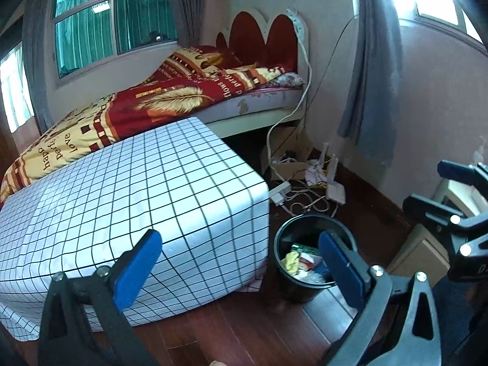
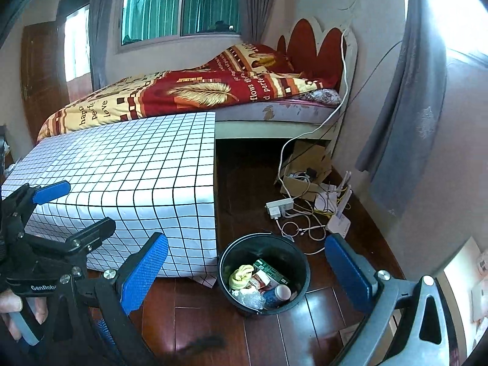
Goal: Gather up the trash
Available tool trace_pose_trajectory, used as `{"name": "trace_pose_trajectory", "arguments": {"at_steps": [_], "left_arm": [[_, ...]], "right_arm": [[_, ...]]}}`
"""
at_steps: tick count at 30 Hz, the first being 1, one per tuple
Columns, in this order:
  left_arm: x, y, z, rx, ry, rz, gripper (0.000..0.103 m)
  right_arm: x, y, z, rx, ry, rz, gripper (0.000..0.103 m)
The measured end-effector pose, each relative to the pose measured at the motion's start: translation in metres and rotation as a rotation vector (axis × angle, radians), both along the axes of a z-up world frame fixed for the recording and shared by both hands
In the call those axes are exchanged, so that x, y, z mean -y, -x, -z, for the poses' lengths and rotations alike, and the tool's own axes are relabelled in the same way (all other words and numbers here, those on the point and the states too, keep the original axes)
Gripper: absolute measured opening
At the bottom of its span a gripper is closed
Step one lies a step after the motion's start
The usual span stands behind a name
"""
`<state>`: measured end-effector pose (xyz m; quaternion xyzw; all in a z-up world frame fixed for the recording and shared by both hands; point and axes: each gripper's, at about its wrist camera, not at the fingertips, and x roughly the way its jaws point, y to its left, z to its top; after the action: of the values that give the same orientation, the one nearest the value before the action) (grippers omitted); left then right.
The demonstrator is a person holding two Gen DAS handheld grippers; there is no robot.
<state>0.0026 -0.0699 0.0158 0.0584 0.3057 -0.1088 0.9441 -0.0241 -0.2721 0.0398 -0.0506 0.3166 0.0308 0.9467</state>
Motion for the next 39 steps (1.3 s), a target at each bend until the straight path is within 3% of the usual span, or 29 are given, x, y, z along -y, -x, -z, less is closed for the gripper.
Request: {"name": "trace_pose_trajectory", "arguments": {"at_steps": [15, 39], "left_arm": [[0.008, 0.051, -0.024, 0.077, 0.011, 0.017, 0.103], [0.009, 0.049, -0.020, 0.082, -0.003, 0.023, 0.103]], "right_arm": [[0.011, 0.066, -0.025, 0.086, -0.013, 0.042, 0.103], [0.005, 0.063, -0.021, 0.075, -0.009, 0.048, 0.103]]}}
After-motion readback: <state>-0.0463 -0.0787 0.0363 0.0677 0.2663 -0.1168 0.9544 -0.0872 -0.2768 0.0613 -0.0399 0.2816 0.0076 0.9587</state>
